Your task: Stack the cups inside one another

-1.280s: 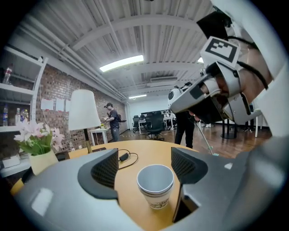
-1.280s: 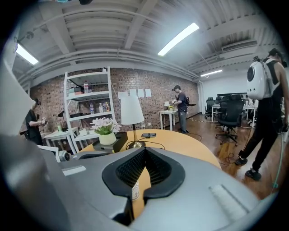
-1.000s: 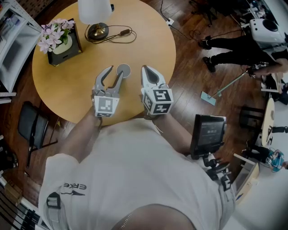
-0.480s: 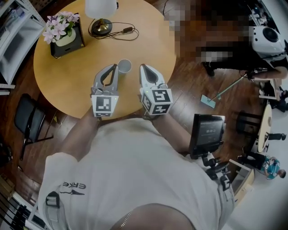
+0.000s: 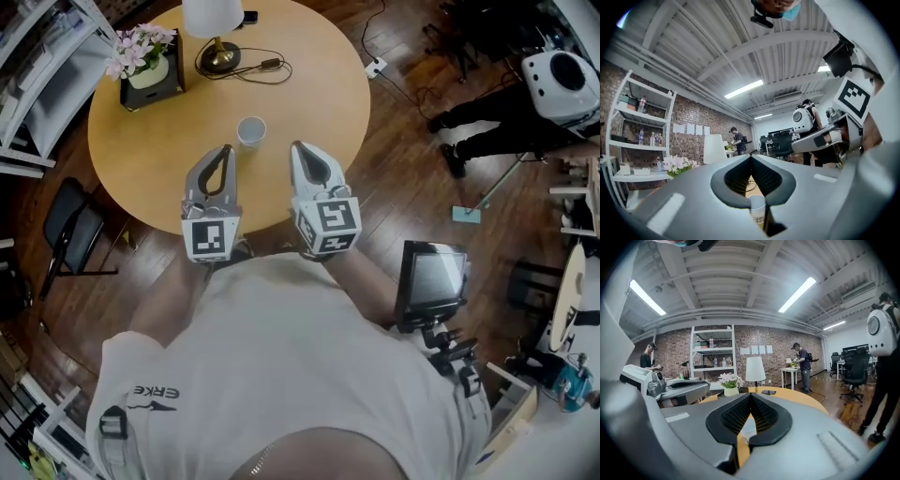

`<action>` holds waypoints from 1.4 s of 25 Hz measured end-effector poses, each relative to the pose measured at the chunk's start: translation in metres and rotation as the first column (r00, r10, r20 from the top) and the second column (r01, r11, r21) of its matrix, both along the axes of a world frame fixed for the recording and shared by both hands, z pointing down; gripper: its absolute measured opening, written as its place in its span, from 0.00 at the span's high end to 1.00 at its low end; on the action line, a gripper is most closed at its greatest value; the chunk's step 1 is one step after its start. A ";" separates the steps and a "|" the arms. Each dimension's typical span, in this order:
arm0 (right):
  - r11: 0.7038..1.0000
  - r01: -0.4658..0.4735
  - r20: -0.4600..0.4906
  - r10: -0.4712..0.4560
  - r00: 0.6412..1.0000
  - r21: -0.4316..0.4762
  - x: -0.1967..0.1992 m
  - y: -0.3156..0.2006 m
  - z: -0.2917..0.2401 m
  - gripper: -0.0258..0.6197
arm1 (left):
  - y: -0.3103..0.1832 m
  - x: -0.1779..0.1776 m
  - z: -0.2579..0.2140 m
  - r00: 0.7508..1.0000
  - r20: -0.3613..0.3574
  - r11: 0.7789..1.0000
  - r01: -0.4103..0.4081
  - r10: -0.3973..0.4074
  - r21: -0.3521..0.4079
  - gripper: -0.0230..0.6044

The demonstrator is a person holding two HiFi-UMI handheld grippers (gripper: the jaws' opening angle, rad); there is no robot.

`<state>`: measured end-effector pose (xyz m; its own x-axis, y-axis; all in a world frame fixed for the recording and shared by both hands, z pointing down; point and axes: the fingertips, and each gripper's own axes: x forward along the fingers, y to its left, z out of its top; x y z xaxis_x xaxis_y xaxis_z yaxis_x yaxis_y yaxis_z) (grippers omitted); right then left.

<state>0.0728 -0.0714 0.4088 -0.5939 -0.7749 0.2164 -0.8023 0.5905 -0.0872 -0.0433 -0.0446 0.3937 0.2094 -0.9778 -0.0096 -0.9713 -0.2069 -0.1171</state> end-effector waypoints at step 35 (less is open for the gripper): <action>0.994 0.110 0.025 -0.110 0.994 0.008 0.008 0.126 -0.012 0.94 | 0.141 -0.034 -0.008 0.981 0.016 0.979 0.195 -0.194 -0.058 0.96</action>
